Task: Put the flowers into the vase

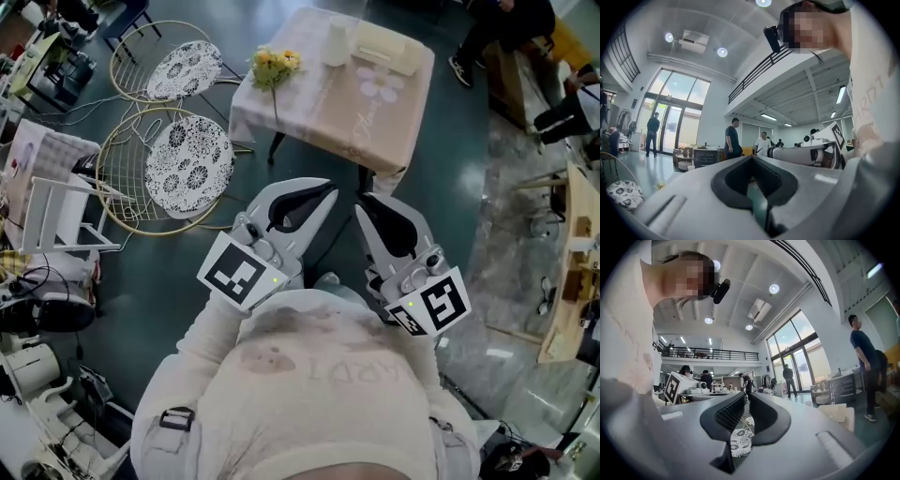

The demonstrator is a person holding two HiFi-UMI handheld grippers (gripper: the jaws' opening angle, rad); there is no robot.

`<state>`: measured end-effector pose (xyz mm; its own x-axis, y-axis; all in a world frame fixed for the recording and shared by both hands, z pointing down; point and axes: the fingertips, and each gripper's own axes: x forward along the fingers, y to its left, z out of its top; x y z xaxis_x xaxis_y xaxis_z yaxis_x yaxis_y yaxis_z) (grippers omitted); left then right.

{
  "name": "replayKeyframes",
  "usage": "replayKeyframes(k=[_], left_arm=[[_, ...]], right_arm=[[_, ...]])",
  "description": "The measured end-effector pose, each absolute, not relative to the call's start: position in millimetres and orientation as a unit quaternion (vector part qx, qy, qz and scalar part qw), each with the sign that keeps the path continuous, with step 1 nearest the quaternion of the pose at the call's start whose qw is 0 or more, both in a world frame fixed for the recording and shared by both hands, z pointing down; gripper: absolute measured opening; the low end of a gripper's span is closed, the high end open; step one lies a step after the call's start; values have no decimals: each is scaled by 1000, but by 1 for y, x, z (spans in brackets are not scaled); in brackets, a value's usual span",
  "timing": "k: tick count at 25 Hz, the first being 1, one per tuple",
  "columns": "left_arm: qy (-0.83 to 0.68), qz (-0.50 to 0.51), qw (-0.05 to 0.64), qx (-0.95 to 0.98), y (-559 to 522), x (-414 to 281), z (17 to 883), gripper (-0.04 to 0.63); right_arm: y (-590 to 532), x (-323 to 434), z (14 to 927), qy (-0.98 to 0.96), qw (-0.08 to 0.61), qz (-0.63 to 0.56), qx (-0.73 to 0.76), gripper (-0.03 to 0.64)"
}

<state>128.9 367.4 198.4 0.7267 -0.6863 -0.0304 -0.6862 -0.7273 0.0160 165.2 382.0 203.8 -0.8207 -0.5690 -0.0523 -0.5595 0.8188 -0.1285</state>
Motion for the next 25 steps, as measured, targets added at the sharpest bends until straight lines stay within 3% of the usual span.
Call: replayKeyframes(k=[25], left_arm=[[-337,-35,2,941,196,-33,189,0]], right_arm=[[212,13,184,940,47,-61,-333,66]])
